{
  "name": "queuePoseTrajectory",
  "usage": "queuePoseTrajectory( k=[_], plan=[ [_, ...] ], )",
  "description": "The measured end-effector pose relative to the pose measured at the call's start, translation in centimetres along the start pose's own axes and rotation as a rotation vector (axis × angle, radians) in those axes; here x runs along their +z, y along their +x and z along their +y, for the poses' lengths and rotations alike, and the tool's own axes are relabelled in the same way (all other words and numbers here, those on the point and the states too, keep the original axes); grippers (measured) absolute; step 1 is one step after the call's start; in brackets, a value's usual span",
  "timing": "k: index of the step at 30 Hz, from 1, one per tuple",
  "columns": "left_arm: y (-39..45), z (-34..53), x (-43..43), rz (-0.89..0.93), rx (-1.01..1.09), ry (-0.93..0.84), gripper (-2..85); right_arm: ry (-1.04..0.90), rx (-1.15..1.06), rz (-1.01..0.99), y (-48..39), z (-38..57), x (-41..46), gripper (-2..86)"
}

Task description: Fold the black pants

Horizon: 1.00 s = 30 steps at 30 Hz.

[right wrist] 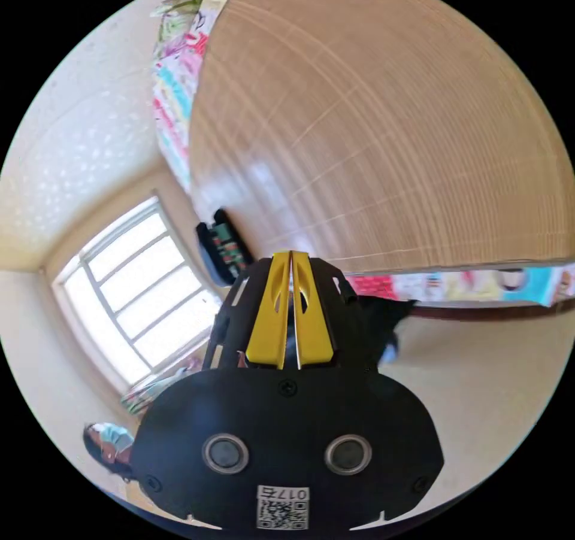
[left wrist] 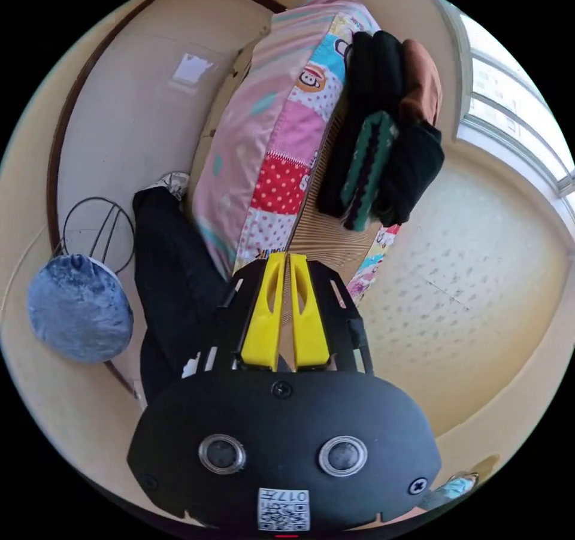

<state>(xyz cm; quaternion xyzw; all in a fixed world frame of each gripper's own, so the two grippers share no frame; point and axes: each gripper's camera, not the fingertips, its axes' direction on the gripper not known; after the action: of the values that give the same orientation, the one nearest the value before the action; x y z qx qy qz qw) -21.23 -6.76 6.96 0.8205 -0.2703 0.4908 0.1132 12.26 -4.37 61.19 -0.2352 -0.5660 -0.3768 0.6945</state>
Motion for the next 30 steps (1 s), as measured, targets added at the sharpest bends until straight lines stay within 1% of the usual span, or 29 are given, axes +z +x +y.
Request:
queuePoseTrajectory(
  k=[1,3,4,5,6,7,8,9,11,13,14,15,16,17,18,19,20,21,23,24,25,26,27,29,30],
  plan=[
    [0.4,0.1,-0.4,0.017,-0.007,0.019,-0.9,-0.018,0.000,-0.047,-0.1,0.4,2.5,0.3],
    [1.5,1.0,-2.4,0.124,-0.047,0.134,-0.9,-0.115,0.021,-0.185,-0.1,2.6,12.9,0.3],
    [1.6,1.2,-2.7,0.156,-0.058,0.153,-0.9,-0.131,0.025,-0.195,-0.3,3.3,15.3,0.3],
    [1.9,1.5,-2.9,0.216,-0.070,0.168,-0.9,-0.155,0.050,-0.097,-0.8,4.9,19.8,0.3],
    [2.4,1.6,-2.9,0.255,-0.061,0.164,-0.9,-0.175,0.090,0.163,-1.8,6.4,23.5,0.3],
    [2.8,1.7,-2.9,0.263,-0.046,0.156,-0.8,-0.210,0.102,0.295,-2.5,6.8,25.2,0.3],
    [3.9,1.6,-3.1,0.259,-0.013,0.134,-0.7,-0.331,0.075,0.455,-4.0,6.3,28.1,0.3],
    [5.6,1.3,-3.3,0.265,0.036,0.115,-0.5,-0.411,-0.017,0.524,-6.1,5.5,30.1,0.3],
    [9.2,0.0,-4.1,0.284,0.145,0.078,0.3,-0.418,-0.115,0.606,-9.3,4.8,31.2,0.4],
    [14.2,-1.2,-4.7,0.251,0.324,0.031,3.0,-0.372,-0.136,0.663,-11.8,4.2,31.5,0.4],
    [17.9,-1.6,-4.8,0.186,0.468,-0.007,4.5,-0.331,-0.139,0.655,-13.2,3.9,31.4,0.4],
    [21.7,-1.5,-4.5,0.100,0.601,-0.049,6.3,-0.278,-0.134,0.618,-14.3,3.9,31.2,0.4],
    [23.4,-1.4,-4.1,0.057,0.656,-0.069,7.2,-0.249,-0.128,0.592,-14.7,4.1,31.2,0.4],
    [26.3,-1.0,-3.3,-0.024,0.742,-0.099,9.3,-0.186,-0.117,0.533,-15.3,4.7,31.0,0.3],
    [28.7,-0.6,-2.2,-0.093,0.814,-0.114,11.7,-0.085,-0.120,0.487,-15.9,5.9,30.8,0.3],
    [29.8,-0.3,-1.6,-0.130,0.849,-0.118,12.3,-0.013,-0.126,0.473,-16.2,6.9,30.6,0.4],
    [31.6,0.0,-0.3,-0.208,0.913,-0.117,13.4,0.120,-0.136,0.456,-16.6,9.1,30.5,0.4],
    [32.9,0.2,1.2,-0.275,0.961,-0.117,14.1,0.205,-0.137,0.437,-16.5,11.3,30.9,0.4],
    [34.0,0.2,4.2,-0.335,1.005,-0.161,14.9,0.224,-0.126,0.414,-15.6,13.8,32.4,0.4],
    [33.9,0.0,7.0,-0.363,1.016,-0.243,15.1,0.190,-0.109,0.417,-14.5,15.1,33.6,0.4],
    [33.7,0.0,8.4,-0.385,1.016,-0.278,15.1,0.175,-0.100,0.428,-13.9,15.7,34.2,0.4],
    [33.0,0.3,10.7,-0.446,1.032,-0.302,14.1,0.188,-0.077,0.477,-12.9,17.1,34.7,0.4],
    [32.2,0.9,12.2,-0.536,1.078,-0.272,12.1,0.231,-0.048,0.526,-12.0,18.6,34.8,0.5],
    [31.3,1.7,13.1,-0.549,1.121,-0.276,10.5,0.289,-0.001,0.519,-10.6,20.6,34.2,0.5],
    [31.2,1.7,13.2,-0.497,1.107,-0.346,8.4,0.339,0.022,0.459,-9.7,21.8,33.5,0.5]
  ],
)
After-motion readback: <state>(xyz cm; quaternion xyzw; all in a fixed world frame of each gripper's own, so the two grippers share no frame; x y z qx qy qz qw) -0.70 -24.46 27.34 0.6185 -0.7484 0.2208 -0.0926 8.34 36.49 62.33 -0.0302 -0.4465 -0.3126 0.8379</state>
